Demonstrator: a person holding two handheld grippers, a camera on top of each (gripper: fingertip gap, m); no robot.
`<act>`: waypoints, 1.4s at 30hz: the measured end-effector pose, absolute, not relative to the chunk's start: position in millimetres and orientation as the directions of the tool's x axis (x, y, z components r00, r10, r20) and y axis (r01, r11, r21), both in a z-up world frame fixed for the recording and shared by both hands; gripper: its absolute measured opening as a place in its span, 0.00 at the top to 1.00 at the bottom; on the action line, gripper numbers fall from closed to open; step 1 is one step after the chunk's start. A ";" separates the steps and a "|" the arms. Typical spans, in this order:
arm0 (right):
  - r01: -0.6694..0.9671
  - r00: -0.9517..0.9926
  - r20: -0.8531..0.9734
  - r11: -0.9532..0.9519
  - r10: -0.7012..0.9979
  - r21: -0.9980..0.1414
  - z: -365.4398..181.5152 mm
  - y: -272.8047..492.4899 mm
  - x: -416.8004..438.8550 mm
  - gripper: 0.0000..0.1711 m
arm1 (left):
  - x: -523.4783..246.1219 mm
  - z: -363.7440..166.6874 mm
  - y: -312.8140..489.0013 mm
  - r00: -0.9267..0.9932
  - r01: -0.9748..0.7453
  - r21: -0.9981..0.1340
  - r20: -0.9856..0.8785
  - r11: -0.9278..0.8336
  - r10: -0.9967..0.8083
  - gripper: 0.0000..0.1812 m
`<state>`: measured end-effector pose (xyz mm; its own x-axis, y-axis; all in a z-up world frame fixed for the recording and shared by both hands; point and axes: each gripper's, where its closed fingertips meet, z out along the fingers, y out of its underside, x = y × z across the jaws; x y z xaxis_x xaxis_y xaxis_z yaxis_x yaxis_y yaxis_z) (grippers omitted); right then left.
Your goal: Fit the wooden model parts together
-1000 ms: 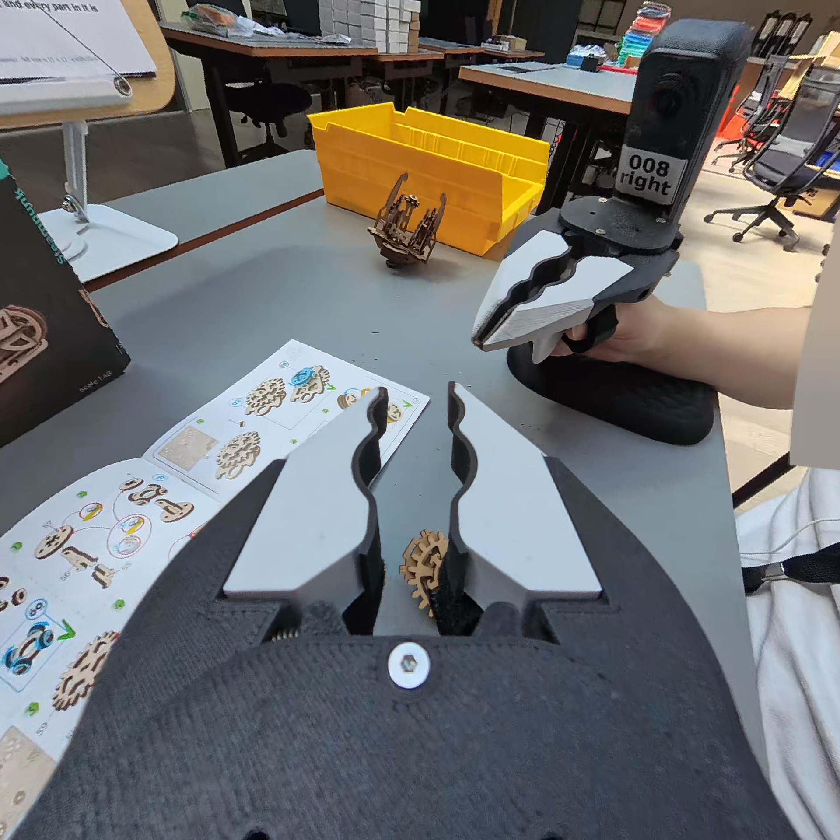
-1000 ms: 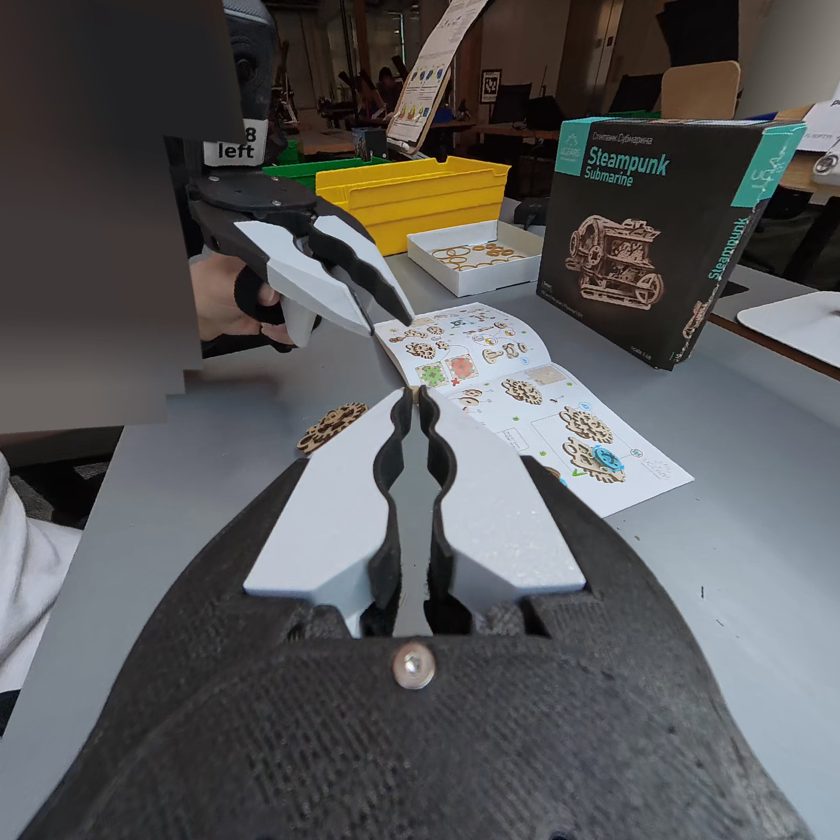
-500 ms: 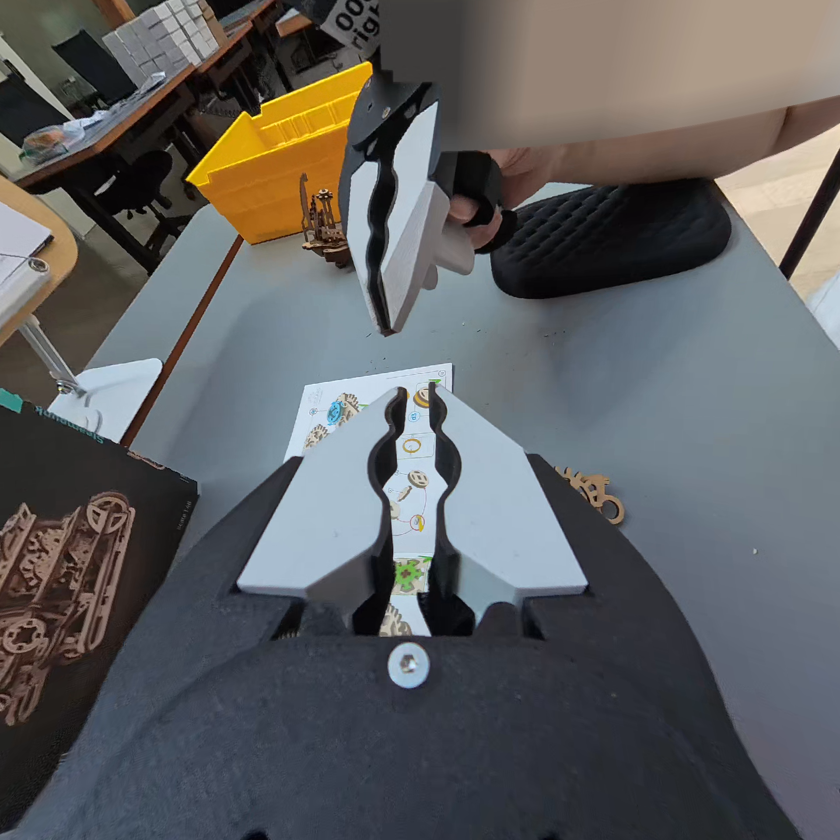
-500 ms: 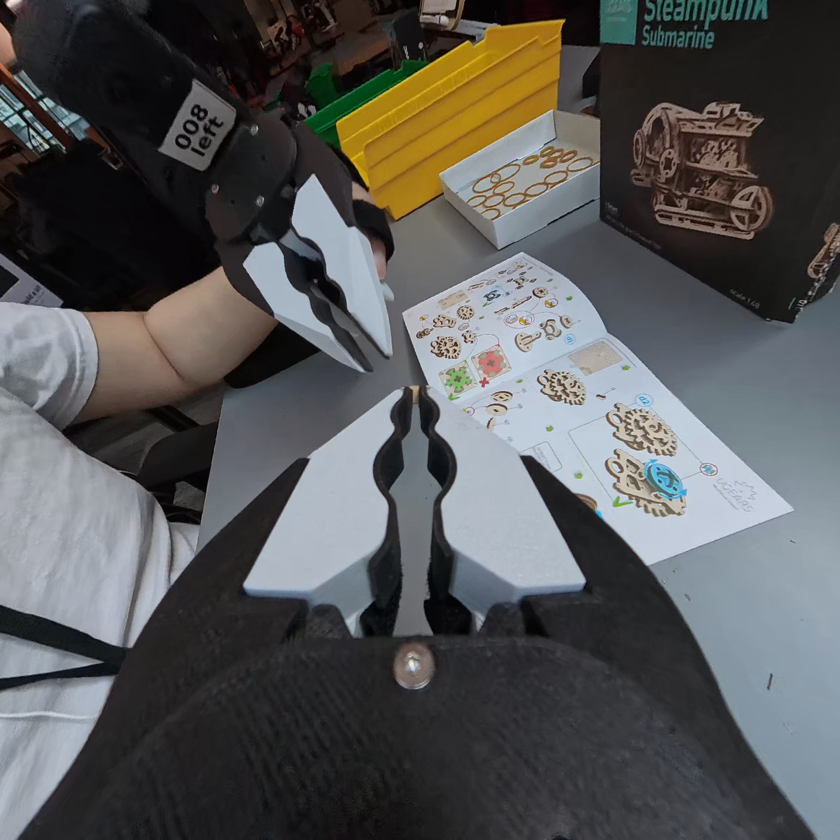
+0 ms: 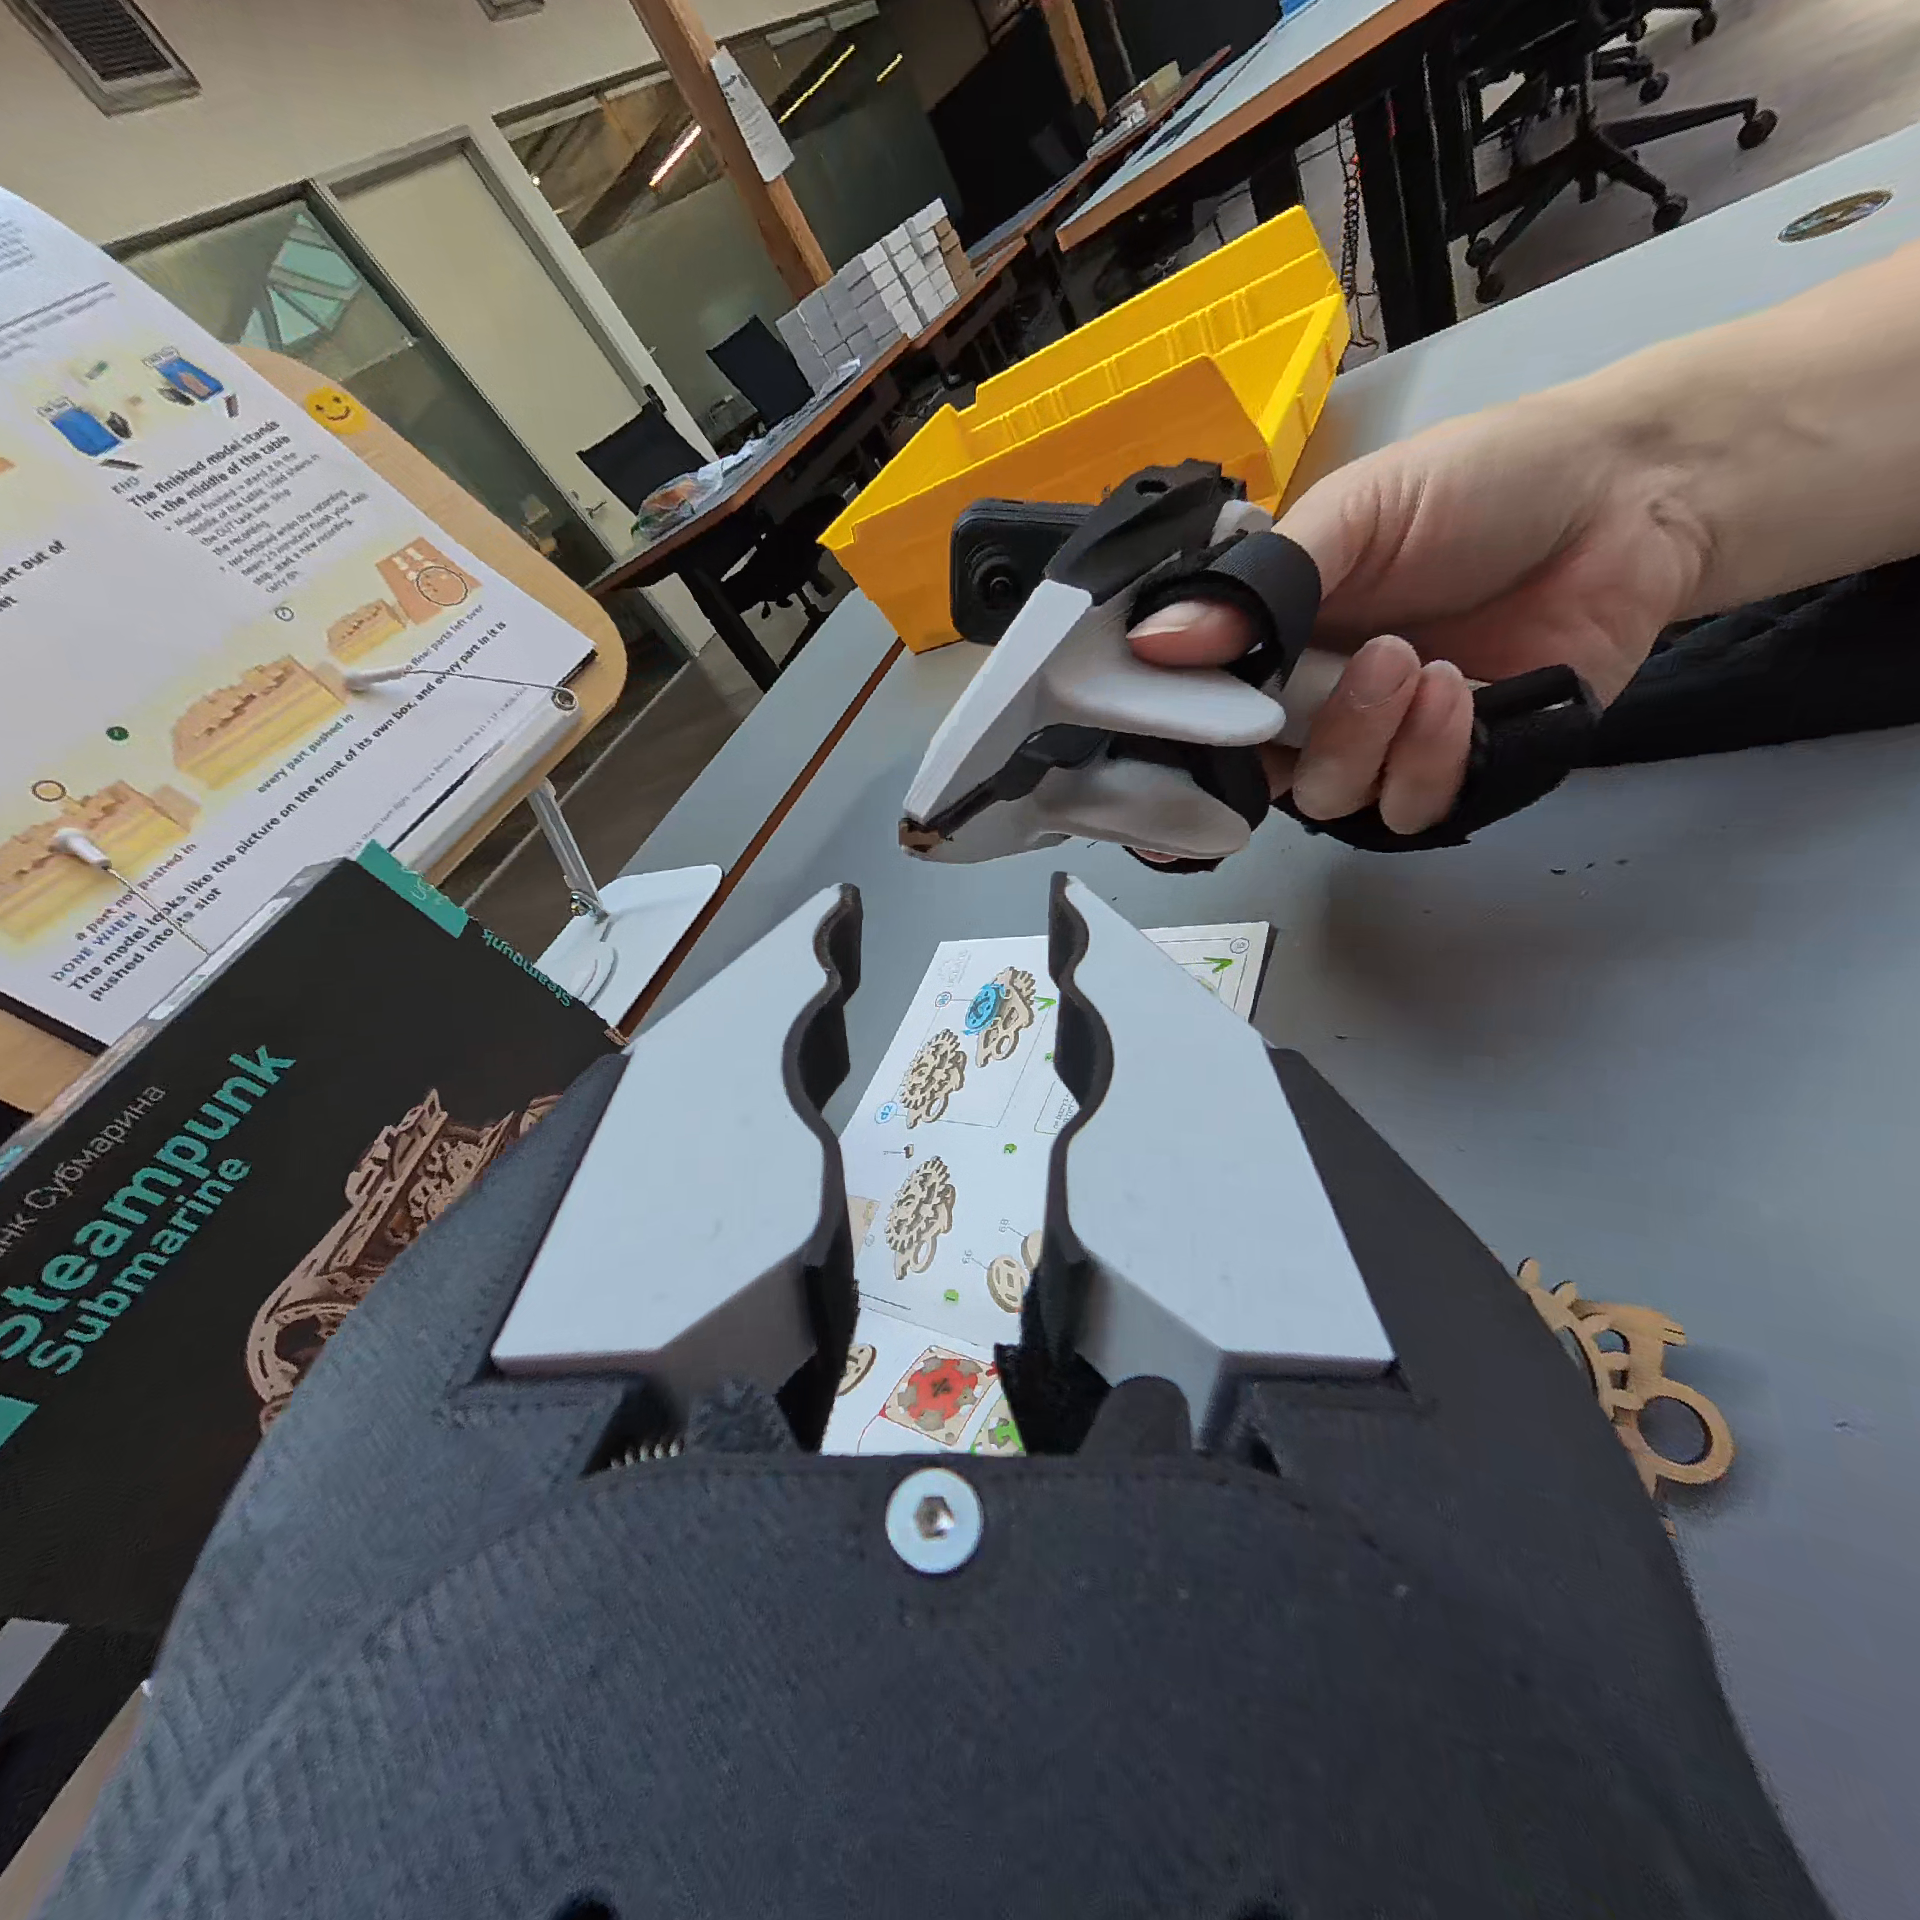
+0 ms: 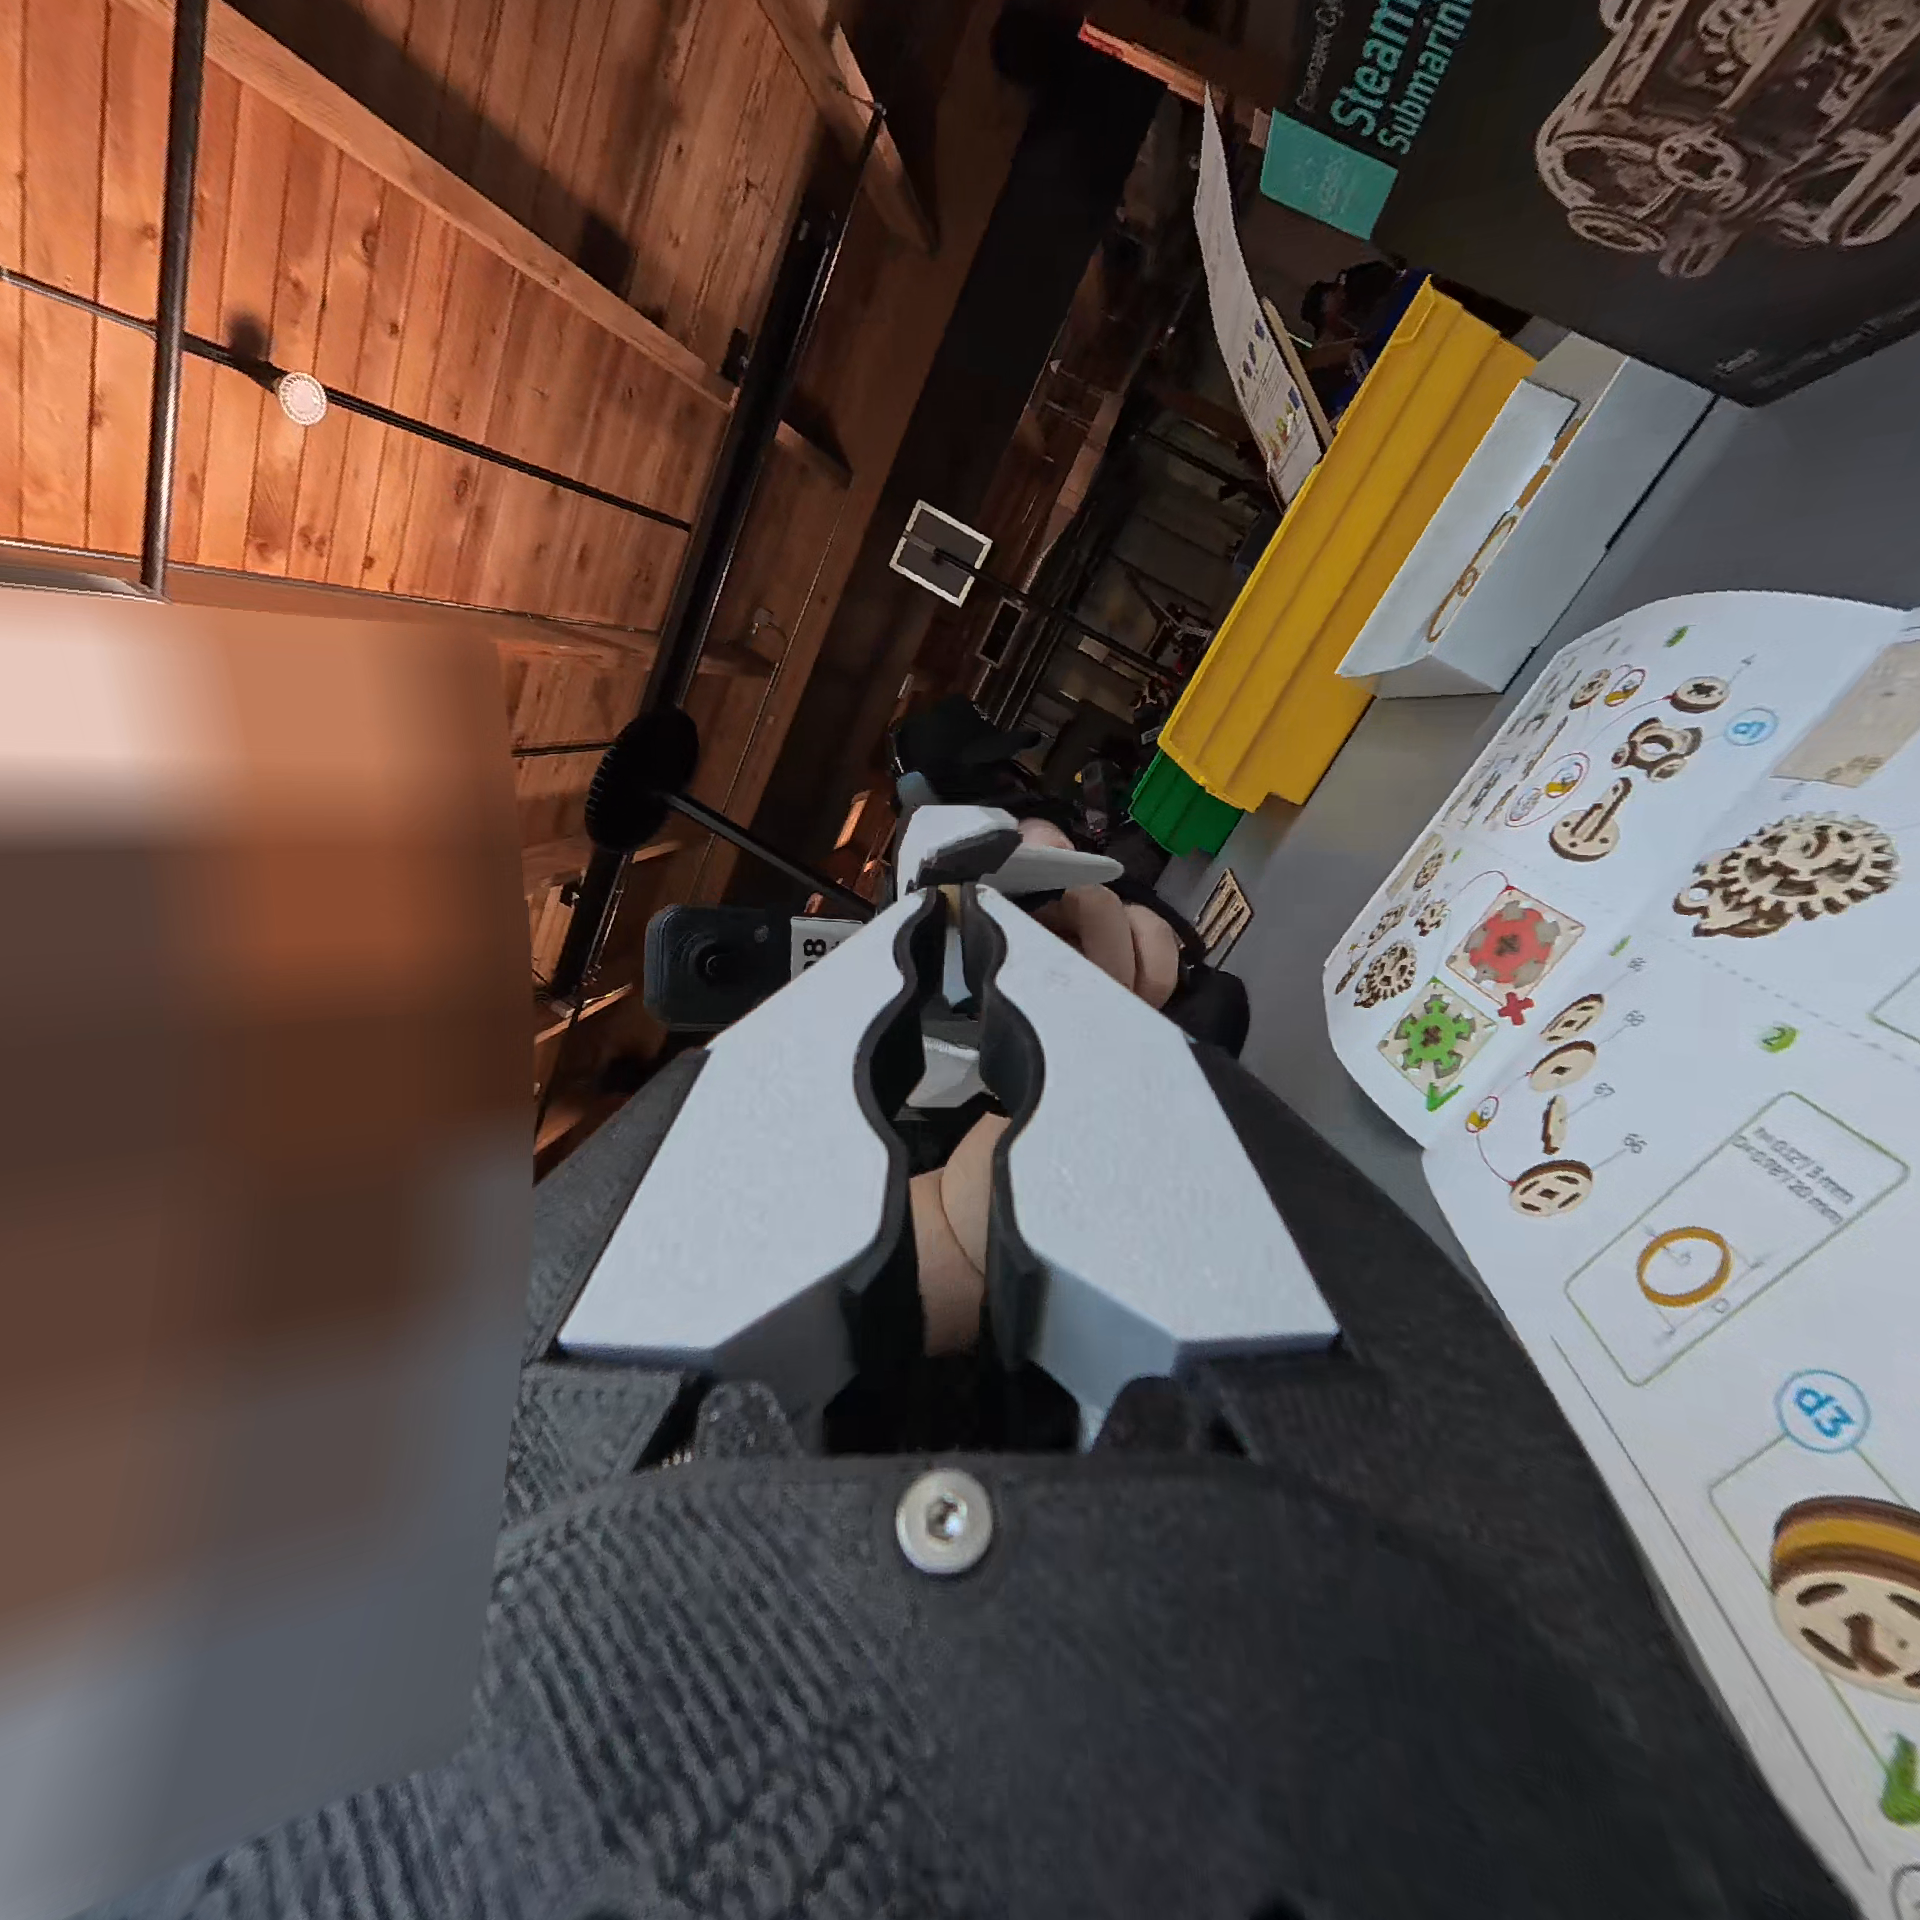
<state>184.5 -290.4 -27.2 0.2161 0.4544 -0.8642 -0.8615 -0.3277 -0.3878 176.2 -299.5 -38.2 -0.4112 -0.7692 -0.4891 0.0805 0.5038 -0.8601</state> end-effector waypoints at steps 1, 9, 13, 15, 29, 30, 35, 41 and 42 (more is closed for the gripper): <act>-0.865 0.209 -0.863 -0.325 0.461 -0.383 -25.7 -291.5 184.3 0.99 | 175.3 -36.7 -302.2 -0.403 0.093 -0.851 -0.507 0.517 -0.762 0.81; -0.868 0.180 -0.872 -0.344 0.455 -0.358 -32.5 -293.6 177.8 0.99 | 175.6 -38.1 -310.3 -0.390 0.080 -0.849 -0.508 0.522 -0.768 0.83; -0.879 0.148 -0.874 -0.344 0.463 -0.331 -32.9 -294.1 178.3 0.99 | 176.6 -42.1 -310.8 -0.386 0.066 -0.842 -0.516 0.535 -0.765 0.84; -0.880 0.150 -0.875 -0.341 0.461 -0.331 -33.8 -293.7 178.7 0.99 | 176.6 -41.3 -310.8 -0.377 0.071 -0.838 -0.524 0.540 -0.764 0.86; -0.872 0.157 -0.873 -0.350 0.463 -0.342 -35.9 -293.1 175.3 0.99 | 178.1 -47.1 -307.6 -0.335 0.085 -0.801 -0.583 0.592 -0.741 0.91; -0.872 0.153 -0.873 -0.353 0.464 -0.340 -36.0 -293.2 175.1 0.99 | 178.0 -47.0 -307.3 -0.332 0.085 -0.801 -0.583 0.592 -0.741 0.92; -0.871 0.144 -0.874 -0.360 0.465 -0.335 -36.7 -292.9 173.7 0.99 | 177.6 -46.1 -305.5 -0.323 0.092 -0.799 -0.589 0.595 -0.741 0.95; -0.864 0.155 -0.870 -0.363 0.467 -0.349 -36.1 -293.2 172.9 0.99 | 176.7 -45.3 -305.6 -0.330 0.094 -0.802 -0.585 0.591 -0.741 0.95; -0.863 0.156 -0.870 -0.363 0.467 -0.350 -36.1 -293.2 172.7 0.99 | 176.5 -45.4 -305.6 -0.332 0.094 -0.802 -0.584 0.590 -0.741 0.95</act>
<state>172.7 -293.2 -36.1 0.1564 0.4674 -0.8701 -0.8635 -0.3630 -0.3502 176.5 -305.6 -45.4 -0.3321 -0.7407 -0.5841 0.0939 0.5902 -0.8018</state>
